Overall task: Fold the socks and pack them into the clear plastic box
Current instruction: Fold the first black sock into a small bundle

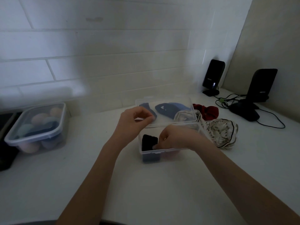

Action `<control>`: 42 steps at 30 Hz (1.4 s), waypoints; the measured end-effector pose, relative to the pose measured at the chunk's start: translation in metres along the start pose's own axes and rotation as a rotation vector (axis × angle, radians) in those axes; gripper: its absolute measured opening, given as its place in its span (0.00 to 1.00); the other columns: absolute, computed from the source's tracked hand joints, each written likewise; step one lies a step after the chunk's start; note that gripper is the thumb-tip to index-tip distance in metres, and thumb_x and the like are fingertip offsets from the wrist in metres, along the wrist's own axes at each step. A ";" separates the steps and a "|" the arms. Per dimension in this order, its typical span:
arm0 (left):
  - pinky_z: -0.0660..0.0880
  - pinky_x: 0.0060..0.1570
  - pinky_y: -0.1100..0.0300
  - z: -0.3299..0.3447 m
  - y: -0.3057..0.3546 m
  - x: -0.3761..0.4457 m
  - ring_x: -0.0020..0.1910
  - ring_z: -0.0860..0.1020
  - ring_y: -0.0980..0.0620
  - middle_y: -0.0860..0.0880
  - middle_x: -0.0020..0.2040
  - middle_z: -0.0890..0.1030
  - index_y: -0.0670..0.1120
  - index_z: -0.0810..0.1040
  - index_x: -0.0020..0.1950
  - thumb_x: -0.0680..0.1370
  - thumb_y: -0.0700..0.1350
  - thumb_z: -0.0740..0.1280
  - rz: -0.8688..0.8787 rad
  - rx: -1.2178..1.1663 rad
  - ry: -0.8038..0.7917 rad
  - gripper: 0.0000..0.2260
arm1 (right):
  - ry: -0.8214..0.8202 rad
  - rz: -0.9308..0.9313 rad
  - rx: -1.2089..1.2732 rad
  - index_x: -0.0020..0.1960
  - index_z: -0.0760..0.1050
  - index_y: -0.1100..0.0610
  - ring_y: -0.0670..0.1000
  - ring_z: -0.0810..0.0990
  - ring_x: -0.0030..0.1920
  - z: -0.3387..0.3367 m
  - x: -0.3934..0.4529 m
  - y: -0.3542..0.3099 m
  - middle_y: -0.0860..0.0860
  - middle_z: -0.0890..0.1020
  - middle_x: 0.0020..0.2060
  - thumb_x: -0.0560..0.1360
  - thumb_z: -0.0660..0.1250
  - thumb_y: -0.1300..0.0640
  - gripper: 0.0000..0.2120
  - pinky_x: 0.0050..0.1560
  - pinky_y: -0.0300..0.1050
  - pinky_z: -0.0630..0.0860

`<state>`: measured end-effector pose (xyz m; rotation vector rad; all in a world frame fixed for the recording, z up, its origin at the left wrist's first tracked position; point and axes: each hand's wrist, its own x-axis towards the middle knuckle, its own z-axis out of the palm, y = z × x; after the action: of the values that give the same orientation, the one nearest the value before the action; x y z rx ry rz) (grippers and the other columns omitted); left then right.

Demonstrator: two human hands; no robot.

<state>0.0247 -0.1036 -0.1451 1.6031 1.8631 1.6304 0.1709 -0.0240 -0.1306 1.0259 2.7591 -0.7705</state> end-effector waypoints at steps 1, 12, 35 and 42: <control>0.74 0.39 0.72 0.001 0.000 -0.001 0.37 0.80 0.62 0.60 0.34 0.82 0.55 0.78 0.35 0.71 0.39 0.72 -0.003 -0.008 0.020 0.11 | 0.021 -0.030 -0.023 0.31 0.75 0.51 0.44 0.73 0.32 0.001 0.001 -0.003 0.45 0.76 0.28 0.67 0.72 0.43 0.14 0.29 0.38 0.65; 0.77 0.41 0.66 0.017 0.004 -0.007 0.35 0.80 0.59 0.55 0.34 0.81 0.48 0.79 0.39 0.73 0.40 0.69 0.063 0.088 0.119 0.05 | 0.111 -0.358 -0.048 0.55 0.78 0.52 0.47 0.74 0.36 0.001 0.002 -0.012 0.50 0.79 0.40 0.70 0.72 0.52 0.14 0.38 0.37 0.71; 0.77 0.39 0.65 0.016 0.007 -0.007 0.34 0.80 0.56 0.52 0.33 0.82 0.48 0.79 0.35 0.74 0.40 0.67 -0.021 -0.049 0.242 0.08 | -0.084 -0.354 -0.204 0.63 0.71 0.53 0.45 0.70 0.36 -0.005 0.005 -0.020 0.45 0.75 0.39 0.73 0.69 0.49 0.21 0.42 0.39 0.69; 0.75 0.39 0.56 0.001 -0.004 -0.001 0.35 0.79 0.50 0.49 0.32 0.80 0.42 0.77 0.35 0.75 0.38 0.64 -0.133 -0.177 0.478 0.09 | 0.628 -0.337 0.460 0.40 0.81 0.48 0.40 0.68 0.24 -0.072 -0.002 0.031 0.45 0.77 0.26 0.72 0.67 0.44 0.09 0.26 0.32 0.67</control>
<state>0.0235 -0.1031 -0.1491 1.0576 1.9057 2.1857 0.1981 0.0300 -0.0805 1.0143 3.4455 -1.3890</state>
